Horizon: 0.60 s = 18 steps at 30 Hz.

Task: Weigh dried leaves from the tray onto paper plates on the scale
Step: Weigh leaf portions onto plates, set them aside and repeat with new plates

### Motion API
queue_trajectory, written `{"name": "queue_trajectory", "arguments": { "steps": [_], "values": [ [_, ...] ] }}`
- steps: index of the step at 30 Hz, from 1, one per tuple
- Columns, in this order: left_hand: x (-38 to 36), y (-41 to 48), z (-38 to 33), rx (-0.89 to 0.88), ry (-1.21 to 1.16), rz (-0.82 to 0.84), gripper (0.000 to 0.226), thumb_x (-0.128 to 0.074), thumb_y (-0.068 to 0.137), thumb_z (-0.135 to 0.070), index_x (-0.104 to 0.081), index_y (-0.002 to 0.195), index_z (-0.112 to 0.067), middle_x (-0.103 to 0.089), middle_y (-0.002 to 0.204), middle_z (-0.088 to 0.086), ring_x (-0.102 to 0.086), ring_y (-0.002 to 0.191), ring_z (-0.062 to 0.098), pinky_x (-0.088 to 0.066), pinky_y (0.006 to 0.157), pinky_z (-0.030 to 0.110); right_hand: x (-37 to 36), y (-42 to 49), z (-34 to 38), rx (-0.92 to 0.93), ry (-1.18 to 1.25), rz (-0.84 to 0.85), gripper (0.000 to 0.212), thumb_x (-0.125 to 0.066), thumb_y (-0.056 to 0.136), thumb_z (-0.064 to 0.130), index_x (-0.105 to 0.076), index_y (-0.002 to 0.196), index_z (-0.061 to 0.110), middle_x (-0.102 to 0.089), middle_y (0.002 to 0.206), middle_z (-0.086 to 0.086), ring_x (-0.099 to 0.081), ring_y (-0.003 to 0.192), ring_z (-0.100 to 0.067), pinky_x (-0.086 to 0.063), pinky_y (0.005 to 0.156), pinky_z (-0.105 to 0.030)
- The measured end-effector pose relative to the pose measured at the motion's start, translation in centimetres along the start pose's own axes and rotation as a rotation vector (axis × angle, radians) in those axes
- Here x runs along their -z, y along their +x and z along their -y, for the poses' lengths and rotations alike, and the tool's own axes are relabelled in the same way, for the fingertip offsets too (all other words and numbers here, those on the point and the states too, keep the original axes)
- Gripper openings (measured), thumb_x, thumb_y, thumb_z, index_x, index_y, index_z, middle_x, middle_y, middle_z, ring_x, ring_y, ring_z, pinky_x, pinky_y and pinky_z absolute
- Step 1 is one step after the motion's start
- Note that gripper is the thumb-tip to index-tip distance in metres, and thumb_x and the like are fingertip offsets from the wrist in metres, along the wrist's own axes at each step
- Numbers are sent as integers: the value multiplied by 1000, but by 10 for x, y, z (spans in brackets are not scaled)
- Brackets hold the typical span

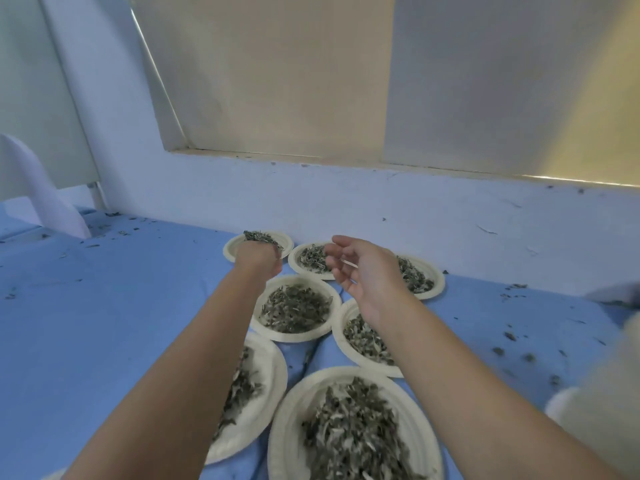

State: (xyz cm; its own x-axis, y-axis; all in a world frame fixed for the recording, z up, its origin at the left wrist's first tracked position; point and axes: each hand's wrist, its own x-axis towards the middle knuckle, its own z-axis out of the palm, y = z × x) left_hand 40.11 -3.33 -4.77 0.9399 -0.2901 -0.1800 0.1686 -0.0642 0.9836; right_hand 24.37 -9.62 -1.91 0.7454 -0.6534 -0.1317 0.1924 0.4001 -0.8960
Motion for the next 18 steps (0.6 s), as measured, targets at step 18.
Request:
{"name": "queue_trajectory", "arguments": {
  "steps": [18],
  "values": [
    [-81,-340,-3,-123,-359,441,22,-48,89,-6,-65,78,-13,-66,64,-2,-60,57,10,-41,46,13,155,-217,71,851,-1245,-390,17,-55,91,15,-72,95,15,-71,92,3,-64,88,-14,-46,79,-24]
  ]
}}
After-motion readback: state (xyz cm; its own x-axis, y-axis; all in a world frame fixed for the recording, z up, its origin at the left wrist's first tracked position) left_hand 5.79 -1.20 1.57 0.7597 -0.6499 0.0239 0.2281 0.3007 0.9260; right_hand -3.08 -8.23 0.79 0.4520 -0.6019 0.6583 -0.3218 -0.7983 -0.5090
